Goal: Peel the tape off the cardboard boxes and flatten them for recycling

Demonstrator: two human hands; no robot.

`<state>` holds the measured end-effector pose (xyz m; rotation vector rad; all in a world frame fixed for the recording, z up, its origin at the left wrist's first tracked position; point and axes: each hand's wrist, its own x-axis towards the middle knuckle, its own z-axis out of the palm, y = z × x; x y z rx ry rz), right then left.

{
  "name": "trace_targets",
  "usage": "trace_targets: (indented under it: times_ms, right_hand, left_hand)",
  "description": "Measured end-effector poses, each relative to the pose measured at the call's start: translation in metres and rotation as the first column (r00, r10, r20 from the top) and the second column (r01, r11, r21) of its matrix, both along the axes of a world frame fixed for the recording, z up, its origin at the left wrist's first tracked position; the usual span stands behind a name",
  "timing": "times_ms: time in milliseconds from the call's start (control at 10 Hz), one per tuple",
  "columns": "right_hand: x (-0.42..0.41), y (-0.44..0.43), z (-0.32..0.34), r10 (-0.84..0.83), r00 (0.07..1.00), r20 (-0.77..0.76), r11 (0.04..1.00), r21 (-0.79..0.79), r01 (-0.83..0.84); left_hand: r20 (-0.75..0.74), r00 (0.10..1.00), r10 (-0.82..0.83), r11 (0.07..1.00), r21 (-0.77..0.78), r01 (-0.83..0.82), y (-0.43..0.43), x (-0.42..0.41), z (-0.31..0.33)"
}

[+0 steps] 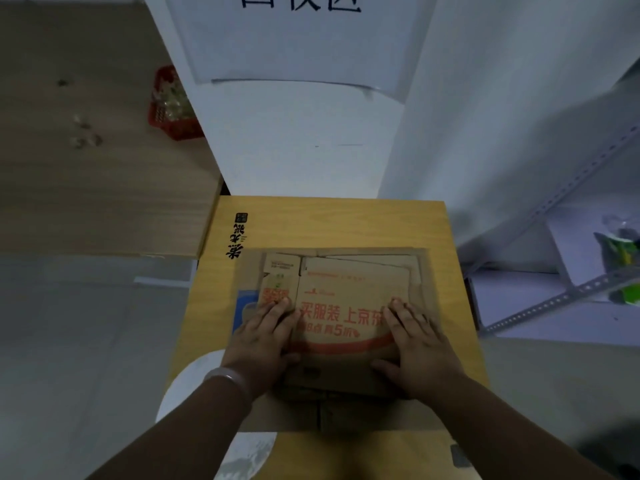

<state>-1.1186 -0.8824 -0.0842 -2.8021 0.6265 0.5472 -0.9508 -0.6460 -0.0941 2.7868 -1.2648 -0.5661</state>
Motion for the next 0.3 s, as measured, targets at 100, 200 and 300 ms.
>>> trace_targets:
  times_ms: [100,200,300]
  right_hand:
    - [0.006,0.001,0.015,0.002,1.0,-0.022,1.0,0.0,-0.002]
    - [0.015,0.0,0.044,-0.011,0.999,0.054,0.999,-0.042,0.013]
    - [0.015,0.014,0.076,0.065,0.979,0.195,0.99,-0.133,-0.04]
  left_hand:
    - [-0.011,1.0,0.014,1.0,0.022,-0.014,-0.004,0.0,0.015]
    - [0.039,0.999,0.025,1.0,-0.016,-0.024,-0.004,0.001,0.04]
    - [0.15,0.989,-0.008,0.996,-0.086,0.021,0.004,-0.005,0.074]
